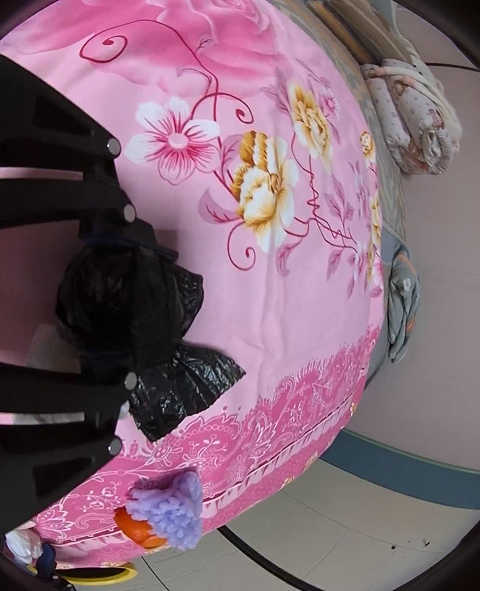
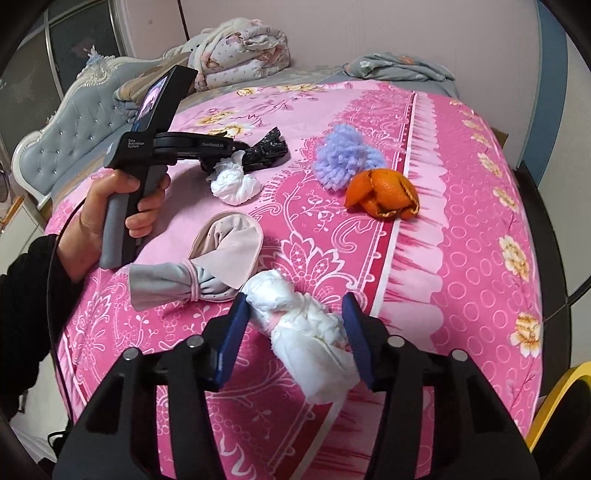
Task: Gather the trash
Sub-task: 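Grasp the black plastic bag with the left tool while the right tool grasps the white tissue bundle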
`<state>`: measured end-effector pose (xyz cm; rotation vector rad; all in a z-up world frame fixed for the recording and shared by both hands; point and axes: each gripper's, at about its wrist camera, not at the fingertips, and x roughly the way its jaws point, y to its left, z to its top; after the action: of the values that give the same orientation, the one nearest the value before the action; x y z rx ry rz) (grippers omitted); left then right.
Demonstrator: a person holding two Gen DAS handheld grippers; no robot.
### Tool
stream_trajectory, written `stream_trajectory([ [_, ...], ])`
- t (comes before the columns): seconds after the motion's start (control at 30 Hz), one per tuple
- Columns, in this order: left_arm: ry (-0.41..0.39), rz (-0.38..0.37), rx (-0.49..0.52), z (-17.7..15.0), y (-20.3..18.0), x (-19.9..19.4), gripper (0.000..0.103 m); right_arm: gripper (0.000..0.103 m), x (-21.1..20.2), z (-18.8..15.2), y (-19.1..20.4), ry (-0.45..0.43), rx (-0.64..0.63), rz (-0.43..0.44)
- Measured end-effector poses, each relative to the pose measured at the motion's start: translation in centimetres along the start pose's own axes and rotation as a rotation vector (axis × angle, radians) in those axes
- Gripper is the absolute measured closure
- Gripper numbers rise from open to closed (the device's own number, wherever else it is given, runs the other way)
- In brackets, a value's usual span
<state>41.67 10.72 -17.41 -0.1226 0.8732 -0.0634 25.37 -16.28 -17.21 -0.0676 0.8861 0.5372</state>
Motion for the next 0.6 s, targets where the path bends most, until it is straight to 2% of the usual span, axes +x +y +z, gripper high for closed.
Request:
stream_trajectory([
  [0.27, -0.014, -0.026, -0.036, 0.2, 0.5, -0.5, 0.074, 0.071, -0.4, -0.4, 0.8, -0.020, -0.013, -0.007],
  [0.6, -0.054, -0.026, -0.060, 0.8, 0.6, -3.6, 0.075, 0.074, -3.6, -0.3, 0.7, -0.064, 0.003, -0.031],
])
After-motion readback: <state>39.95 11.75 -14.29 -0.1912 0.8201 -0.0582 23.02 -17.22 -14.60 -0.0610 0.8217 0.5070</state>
